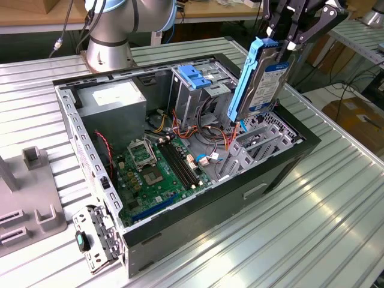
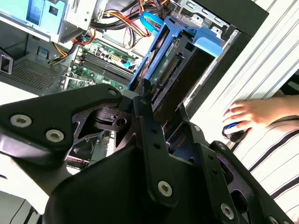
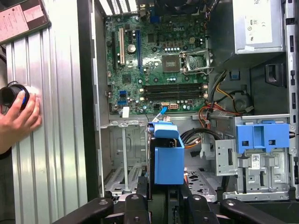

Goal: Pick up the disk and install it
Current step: 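Pick up the disk, then insert the disk into the insertion slot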

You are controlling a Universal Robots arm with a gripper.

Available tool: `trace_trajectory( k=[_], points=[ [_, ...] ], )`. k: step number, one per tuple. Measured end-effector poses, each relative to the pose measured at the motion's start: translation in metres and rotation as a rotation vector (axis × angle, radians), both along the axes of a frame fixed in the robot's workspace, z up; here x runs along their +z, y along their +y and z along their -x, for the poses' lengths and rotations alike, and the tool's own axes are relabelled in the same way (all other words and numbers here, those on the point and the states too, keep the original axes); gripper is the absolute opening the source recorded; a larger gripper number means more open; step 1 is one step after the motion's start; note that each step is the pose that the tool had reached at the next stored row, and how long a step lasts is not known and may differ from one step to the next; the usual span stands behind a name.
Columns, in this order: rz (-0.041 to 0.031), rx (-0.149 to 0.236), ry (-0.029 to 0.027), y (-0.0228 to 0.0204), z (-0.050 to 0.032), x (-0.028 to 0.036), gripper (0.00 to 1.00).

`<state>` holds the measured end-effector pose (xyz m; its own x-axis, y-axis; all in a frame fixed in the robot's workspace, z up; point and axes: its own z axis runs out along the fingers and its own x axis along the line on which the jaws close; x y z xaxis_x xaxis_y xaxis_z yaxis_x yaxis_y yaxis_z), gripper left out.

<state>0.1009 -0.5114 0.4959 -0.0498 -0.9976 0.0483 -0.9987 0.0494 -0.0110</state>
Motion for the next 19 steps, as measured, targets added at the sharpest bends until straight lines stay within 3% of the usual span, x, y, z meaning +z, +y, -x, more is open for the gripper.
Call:
trace_trajectory(
  k=[2,3,8,11,14,16,19],
  points=[
    [0.0000,0.000,0.0000,-0.0010,0.0000,0.0026,0.35],
    [0.0001,0.000,-0.0001,-0.0060,0.0000,0.0026,0.35],
    [0.0001,0.000,0.0000,-0.0214,0.0000,0.0023,0.35],
    [0.0002,0.000,0.0000,-0.0273,0.0000,0.0001,0.35],
    [0.0001,0.000,0.0000,-0.0321,0.0000,-0.0063,0.35],
    [0.0002,0.000,0.0000,-0.0336,0.0000,-0.0113,0.35],
    [0.0004,0.000,0.0000,-0.0337,0.0000,-0.0134,0.35]
  ],
)
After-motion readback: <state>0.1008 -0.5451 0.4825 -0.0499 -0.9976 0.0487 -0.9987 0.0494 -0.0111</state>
